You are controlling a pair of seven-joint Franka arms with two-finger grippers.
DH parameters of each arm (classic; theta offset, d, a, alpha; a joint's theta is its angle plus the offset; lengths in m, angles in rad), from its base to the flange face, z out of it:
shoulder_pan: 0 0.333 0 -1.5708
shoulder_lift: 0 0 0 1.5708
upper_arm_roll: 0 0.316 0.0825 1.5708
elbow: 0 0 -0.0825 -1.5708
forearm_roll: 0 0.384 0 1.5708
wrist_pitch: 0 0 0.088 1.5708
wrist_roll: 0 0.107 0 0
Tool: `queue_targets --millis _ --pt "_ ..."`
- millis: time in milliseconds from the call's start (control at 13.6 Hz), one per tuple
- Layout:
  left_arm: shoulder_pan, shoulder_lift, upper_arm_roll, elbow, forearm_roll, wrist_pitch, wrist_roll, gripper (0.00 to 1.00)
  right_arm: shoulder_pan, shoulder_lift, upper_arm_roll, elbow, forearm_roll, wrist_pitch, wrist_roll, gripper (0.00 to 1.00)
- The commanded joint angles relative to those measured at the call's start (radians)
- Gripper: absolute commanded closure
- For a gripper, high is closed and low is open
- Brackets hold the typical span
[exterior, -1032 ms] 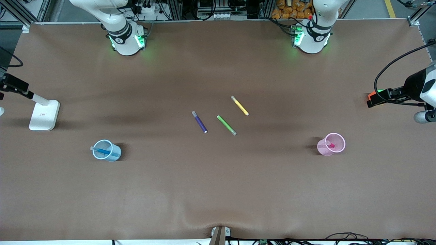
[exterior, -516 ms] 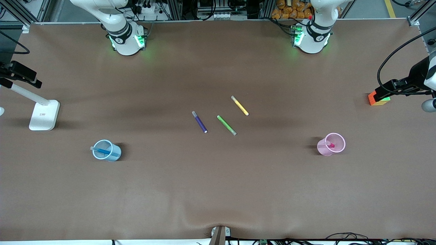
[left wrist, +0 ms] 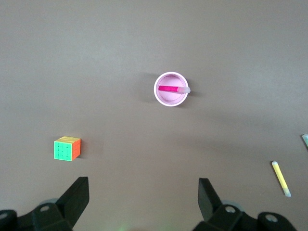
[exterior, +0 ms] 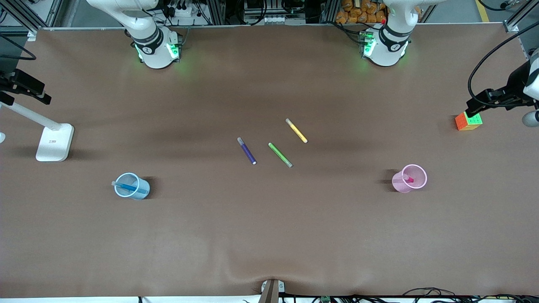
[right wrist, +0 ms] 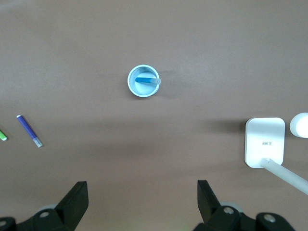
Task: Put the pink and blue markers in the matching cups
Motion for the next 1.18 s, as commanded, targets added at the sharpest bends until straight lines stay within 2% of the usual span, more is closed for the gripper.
queue_targets --millis 0,147,442,663,1105 --pt "-0.093 -0.101 0.075 -0.119 -0.003 0.038 0.016 0.0 -0.01 -0.033 0.008 -0.026 -0.011 -0.004 -0.017 0.0" --pt "-0.093 -0.127 0.075 -0.151 -0.041 0.041 0.091 0.0 -0.012 -0.033 0.006 -0.026 -0.012 -0.005 -0.029 0.0" --pt "-0.091 -0.174 0.061 -0.193 -0.035 0.038 0.098 0.0 -0.012 -0.033 0.006 -0.03 -0.011 -0.008 -0.035 0.0" --pt "-0.076 -0.21 0.025 -0.194 -0.035 0.028 0.098 0.0 -0.012 -0.033 0.006 -0.03 -0.011 -0.008 -0.035 0.0" --pt "-0.073 -0.201 0.029 -0.15 -0.038 -0.02 0.128 0.0 -0.012 -0.031 0.006 -0.031 -0.011 -0.014 -0.035 0.0"
